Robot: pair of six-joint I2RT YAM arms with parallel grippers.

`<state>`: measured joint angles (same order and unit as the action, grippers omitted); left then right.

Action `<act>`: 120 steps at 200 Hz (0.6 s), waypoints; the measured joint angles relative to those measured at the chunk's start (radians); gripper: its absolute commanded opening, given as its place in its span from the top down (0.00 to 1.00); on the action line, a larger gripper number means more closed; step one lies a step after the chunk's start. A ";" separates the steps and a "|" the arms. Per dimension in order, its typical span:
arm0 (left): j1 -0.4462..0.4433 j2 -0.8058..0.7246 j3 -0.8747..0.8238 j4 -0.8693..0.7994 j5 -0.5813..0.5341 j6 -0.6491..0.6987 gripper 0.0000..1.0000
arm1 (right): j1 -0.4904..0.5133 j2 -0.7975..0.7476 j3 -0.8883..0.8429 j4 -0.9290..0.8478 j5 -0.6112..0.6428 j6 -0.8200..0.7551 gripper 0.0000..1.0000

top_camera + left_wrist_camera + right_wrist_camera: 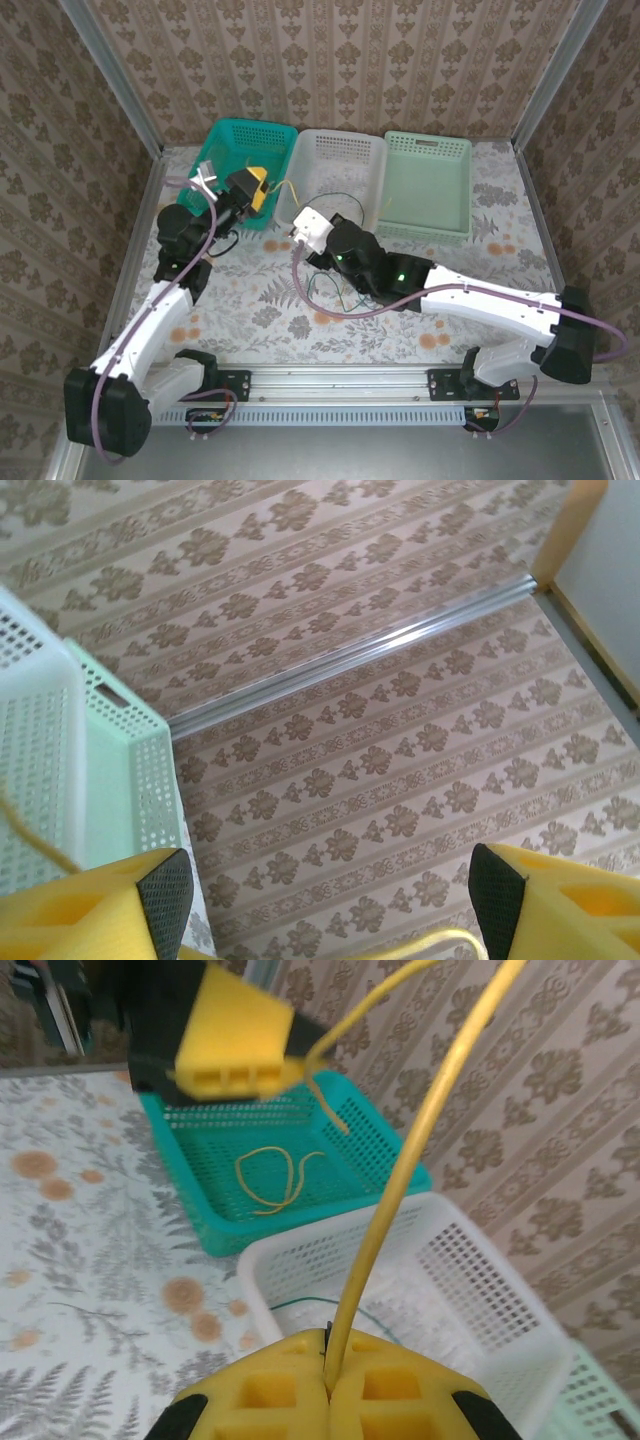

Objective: Untangle the cables

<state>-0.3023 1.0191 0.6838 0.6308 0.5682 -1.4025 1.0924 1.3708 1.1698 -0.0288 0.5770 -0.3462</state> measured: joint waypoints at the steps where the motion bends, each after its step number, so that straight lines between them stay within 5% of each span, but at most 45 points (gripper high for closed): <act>1: -0.002 0.003 -0.001 0.002 0.000 -0.004 0.24 | 0.001 0.003 0.000 0.005 0.005 -0.007 1.00; 120: -0.011 -0.078 -0.034 -0.002 -0.030 -0.065 0.22 | 0.013 0.110 0.001 0.243 0.281 -0.243 1.00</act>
<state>-0.3130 0.9413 0.6498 0.6292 0.5385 -1.4673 1.1053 1.4811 1.1709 0.2138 0.8577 -0.5888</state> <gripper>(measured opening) 0.775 0.052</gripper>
